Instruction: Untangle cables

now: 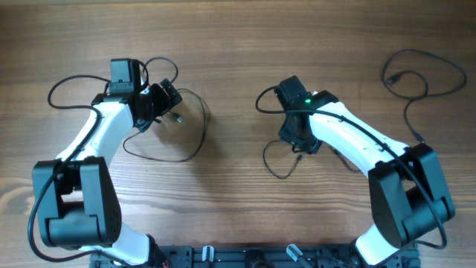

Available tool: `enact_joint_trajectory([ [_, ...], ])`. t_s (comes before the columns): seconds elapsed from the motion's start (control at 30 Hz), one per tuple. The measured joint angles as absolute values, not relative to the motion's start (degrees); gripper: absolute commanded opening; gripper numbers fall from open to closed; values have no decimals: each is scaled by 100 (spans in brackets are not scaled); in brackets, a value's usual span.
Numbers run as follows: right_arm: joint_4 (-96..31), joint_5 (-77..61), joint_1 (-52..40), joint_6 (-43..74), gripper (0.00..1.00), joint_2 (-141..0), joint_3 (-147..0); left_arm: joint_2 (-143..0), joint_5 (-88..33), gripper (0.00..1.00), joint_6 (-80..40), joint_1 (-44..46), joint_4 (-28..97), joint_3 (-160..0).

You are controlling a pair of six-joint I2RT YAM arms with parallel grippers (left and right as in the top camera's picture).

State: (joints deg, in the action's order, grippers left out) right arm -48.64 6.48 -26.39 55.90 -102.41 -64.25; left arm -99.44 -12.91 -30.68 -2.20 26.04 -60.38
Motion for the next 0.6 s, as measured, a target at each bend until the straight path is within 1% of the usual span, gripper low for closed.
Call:
enact_joint_trajectory([
  [0.13, -4860, 644, -2517, 5618, 35, -10241, -6386, -9944, -1291, 100, -3068, -220, 2604, -6038],
  [0.17, -4862, 644, -2467, 5618, 31, -10241, -6386, -9944, -1291, 100, -3068, -220, 2604, -6038],
  [0.23, -4851, 644, -2408, 5653, 25, -10241, -6386, -9944, -1291, 100, -3068, -220, 2604, -6038],
  [0.33, -4779, 633, -2383, 5655, 25, -10241, -6386, -9944, -1291, 100, -3068, -220, 2604, -6038],
  [0.43, -4753, 602, -2383, 5647, 20, -10241, -6386, -9944, -1291, 100, -3068, -220, 2604, -6038],
  [0.53, -4729, 563, -2383, 5621, 20, -10241, -6386, -9944, -1291, 100, -3068, -220, 2604, -6038],
  [0.6, -4709, 556, -2383, 5607, 16, -10241, -6386, -9944, -1291, 100, -3068, -220, 2604, -6038],
])
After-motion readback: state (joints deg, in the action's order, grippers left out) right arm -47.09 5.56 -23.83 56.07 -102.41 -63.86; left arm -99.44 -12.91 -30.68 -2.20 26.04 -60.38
